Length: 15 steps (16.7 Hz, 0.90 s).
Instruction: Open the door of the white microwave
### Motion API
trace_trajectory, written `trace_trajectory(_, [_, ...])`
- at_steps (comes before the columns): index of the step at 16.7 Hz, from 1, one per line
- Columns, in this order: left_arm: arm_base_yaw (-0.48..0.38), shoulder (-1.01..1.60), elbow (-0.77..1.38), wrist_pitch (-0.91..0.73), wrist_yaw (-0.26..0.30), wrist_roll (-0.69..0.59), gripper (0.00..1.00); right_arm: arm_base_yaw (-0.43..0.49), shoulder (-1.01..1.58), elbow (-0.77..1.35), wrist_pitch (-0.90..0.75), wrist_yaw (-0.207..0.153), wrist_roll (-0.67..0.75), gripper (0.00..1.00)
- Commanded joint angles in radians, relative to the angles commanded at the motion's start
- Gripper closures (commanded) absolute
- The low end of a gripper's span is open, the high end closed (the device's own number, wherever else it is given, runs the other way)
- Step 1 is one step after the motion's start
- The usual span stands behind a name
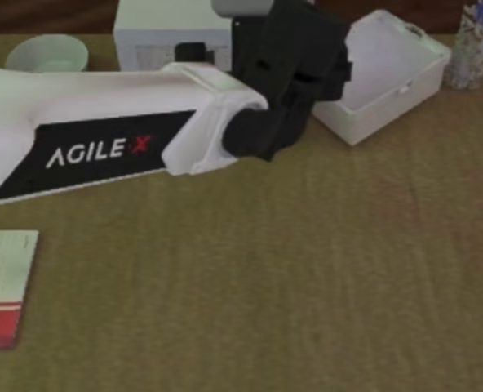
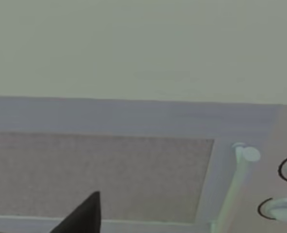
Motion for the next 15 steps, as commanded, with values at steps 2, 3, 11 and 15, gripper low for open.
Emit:
trace_trajectory(2, [0.022, 0.056, 0.049, 0.018, 0.020, 0.017, 0.00, 0.000, 0.000, 0.000, 0.000, 0.000, 0.000, 0.00])
trace_trajectory(3, [0.037, 0.091, 0.079, 0.029, 0.033, 0.027, 0.00, 0.000, 0.000, 0.000, 0.000, 0.000, 0.000, 0.00])
trace_trajectory(11, [0.099, 0.218, 0.187, 0.072, 0.087, 0.068, 0.00, 0.000, 0.000, 0.000, 0.000, 0.000, 0.000, 0.00])
trace_trajectory(15, [0.099, 0.218, 0.187, 0.072, 0.087, 0.068, 0.30, 0.000, 0.000, 0.000, 0.000, 0.000, 0.000, 0.00])
